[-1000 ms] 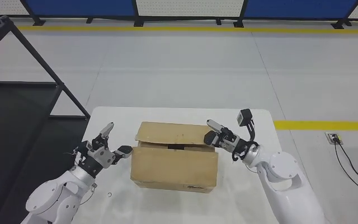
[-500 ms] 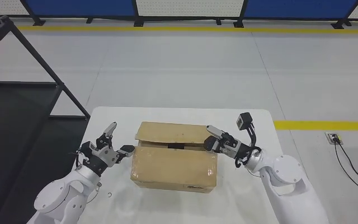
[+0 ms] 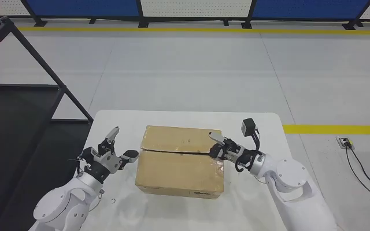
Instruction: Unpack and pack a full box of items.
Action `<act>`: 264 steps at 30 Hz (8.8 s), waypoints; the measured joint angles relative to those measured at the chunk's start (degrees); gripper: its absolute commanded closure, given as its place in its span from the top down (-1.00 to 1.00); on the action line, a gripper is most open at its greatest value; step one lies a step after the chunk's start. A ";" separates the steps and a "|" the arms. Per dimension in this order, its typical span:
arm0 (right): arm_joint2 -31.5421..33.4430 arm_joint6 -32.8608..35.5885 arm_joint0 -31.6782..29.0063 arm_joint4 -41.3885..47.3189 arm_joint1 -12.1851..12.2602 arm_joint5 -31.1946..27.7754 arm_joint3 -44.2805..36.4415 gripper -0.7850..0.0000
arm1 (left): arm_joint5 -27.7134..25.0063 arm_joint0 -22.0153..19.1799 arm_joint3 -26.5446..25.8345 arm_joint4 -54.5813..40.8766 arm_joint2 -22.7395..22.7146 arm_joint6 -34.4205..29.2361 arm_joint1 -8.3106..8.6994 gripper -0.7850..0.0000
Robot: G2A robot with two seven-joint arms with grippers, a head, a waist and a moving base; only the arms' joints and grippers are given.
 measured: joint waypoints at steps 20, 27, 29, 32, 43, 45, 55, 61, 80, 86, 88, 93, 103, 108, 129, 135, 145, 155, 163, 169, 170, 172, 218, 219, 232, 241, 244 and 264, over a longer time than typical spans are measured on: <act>-2.09 0.10 1.47 1.03 0.18 -3.11 4.05 1.00 | -12.24 8.08 -2.05 -13.77 -12.24 6.05 -1.50 1.00; -2.09 -0.20 1.86 1.60 0.21 -3.89 4.72 1.00 | -12.58 8.52 -2.08 -14.44 -12.60 6.23 -1.57 1.00; -2.09 -0.20 1.85 1.60 0.21 -3.88 4.71 1.00 | -12.57 8.52 -2.08 -14.44 -12.60 6.23 -1.57 1.00; -2.09 -0.19 1.85 1.59 0.21 -3.87 4.71 1.00 | -12.57 8.52 -2.08 -14.44 -12.60 6.23 -1.57 1.00; -2.33 -0.36 1.26 0.74 0.29 -4.29 3.99 1.00 | -13.53 8.91 -2.05 -13.90 -12.45 7.51 -1.73 1.00; -2.21 0.27 0.99 -0.10 0.48 -4.45 3.46 1.00 | -15.37 9.60 -2.36 -12.08 -11.98 10.35 -2.00 1.00; -1.42 4.70 1.58 -2.33 1.35 -2.62 3.15 1.00 | -25.46 12.82 -5.39 0.68 -6.74 23.37 -3.54 1.00; -1.76 5.58 1.99 -2.96 1.61 -2.16 3.33 1.00 | -26.57 13.38 -5.60 3.50 -4.81 26.10 -4.17 1.00; -1.87 5.49 2.00 -2.50 1.64 -2.53 3.31 1.00 | -21.26 14.16 -1.91 9.76 -3.99 21.89 -4.15 1.00; -1.87 5.49 2.00 -2.50 1.64 -2.53 3.31 1.00 | -16.01 14.13 1.12 12.92 -2.76 17.73 -4.17 1.00; -1.87 5.49 2.00 -2.50 1.64 -2.53 3.31 1.00 | -14.57 13.77 1.93 13.92 -2.00 16.25 -4.19 1.00; -1.87 5.49 2.00 -2.50 1.64 -2.53 3.31 1.00 | -11.56 11.47 5.01 14.95 0.64 13.73 -4.49 1.00; -1.87 5.49 2.00 -2.50 1.64 -2.53 3.31 1.00 | -11.23 9.56 6.79 17.27 3.01 15.81 -4.97 1.00; -1.87 5.49 2.00 -2.50 1.64 -2.53 3.31 1.00 | -11.00 9.58 6.92 17.19 3.28 14.77 -4.99 1.00; -1.87 5.49 2.00 -2.50 1.64 -2.53 3.31 1.00 | -11.67 -1.13 18.70 14.92 7.20 3.15 -6.20 1.00; -1.87 5.49 2.00 -2.50 1.64 -2.53 3.31 1.00 | -11.90 -4.55 21.94 13.39 9.20 5.72 -7.08 1.00; -1.87 5.49 2.00 -2.50 1.64 -2.53 3.31 1.00 | -16.60 -8.12 25.84 9.70 10.75 10.91 -8.63 1.00; -1.87 5.49 2.00 -2.50 1.64 -2.53 3.31 1.00 | -21.73 -6.89 25.50 12.28 10.60 14.57 -9.42 1.00; -1.87 5.49 2.00 -2.50 1.64 -2.53 3.31 1.00 | -23.94 -3.43 24.07 12.59 7.76 15.63 -9.52 1.00; -1.87 5.49 2.00 -2.50 1.64 -2.53 3.31 1.00 | -21.06 -1.99 23.48 12.92 6.71 12.47 -9.43 1.00; -1.87 5.49 2.00 -2.50 1.64 -2.53 3.31 1.00 | -20.71 -2.02 23.46 13.39 6.99 11.78 -9.46 1.00; -1.87 5.49 2.00 -2.50 1.64 -2.53 3.31 1.00 | -20.31 -2.20 23.50 13.88 7.42 11.05 -9.55 1.00; -1.87 5.49 2.00 -2.50 1.64 -2.53 3.31 1.00 | -25.87 -0.09 11.50 10.26 -0.38 11.77 -11.32 1.00; -1.87 5.49 2.00 -2.50 1.64 -2.53 3.31 1.00 | -25.86 0.21 10.87 10.35 -0.63 11.83 -11.34 1.00; -1.87 5.49 2.00 -2.50 1.64 -2.53 3.31 1.00 | -25.86 1.36 6.78 11.09 -2.79 11.59 -11.59 1.00; -1.87 5.49 2.00 -2.50 1.64 -2.53 3.31 1.00 | -25.78 1.54 3.91 12.50 -3.48 11.14 -11.77 1.00; -1.87 5.49 2.00 -2.50 1.64 -2.53 3.31 1.00 | -25.67 1.49 2.88 13.08 -3.68 10.96 -11.82 1.00; -1.87 5.49 2.00 -2.50 1.64 -2.53 3.31 1.00 | -24.21 1.56 -4.88 19.81 -1.69 11.01 -12.28 1.00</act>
